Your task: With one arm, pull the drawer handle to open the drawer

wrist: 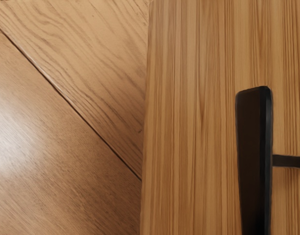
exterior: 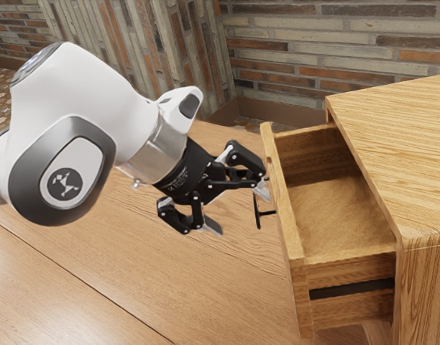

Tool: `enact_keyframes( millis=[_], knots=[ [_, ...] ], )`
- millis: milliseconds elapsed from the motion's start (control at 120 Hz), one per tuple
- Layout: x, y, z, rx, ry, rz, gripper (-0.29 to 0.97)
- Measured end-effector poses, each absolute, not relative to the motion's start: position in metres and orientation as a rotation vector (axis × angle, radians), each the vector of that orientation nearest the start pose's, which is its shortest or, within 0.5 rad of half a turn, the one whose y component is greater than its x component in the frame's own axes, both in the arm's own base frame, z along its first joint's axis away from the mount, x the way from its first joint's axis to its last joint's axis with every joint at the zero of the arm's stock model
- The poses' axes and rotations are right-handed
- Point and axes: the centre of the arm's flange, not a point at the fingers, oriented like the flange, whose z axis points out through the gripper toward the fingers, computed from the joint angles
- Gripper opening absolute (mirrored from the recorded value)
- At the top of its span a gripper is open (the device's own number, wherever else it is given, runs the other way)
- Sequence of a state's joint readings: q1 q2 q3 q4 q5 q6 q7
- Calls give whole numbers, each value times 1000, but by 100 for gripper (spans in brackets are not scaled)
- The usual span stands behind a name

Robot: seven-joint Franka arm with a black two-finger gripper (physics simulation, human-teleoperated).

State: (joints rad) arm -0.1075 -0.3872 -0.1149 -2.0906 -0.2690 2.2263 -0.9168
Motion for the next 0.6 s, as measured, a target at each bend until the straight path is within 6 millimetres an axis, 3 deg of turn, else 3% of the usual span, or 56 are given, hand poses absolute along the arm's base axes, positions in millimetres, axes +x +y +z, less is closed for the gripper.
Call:
enact_keyframes(
  millis=[600],
  knots=[
    [425, -77, 633, -3219, -1500, -612, 66]
  ],
)
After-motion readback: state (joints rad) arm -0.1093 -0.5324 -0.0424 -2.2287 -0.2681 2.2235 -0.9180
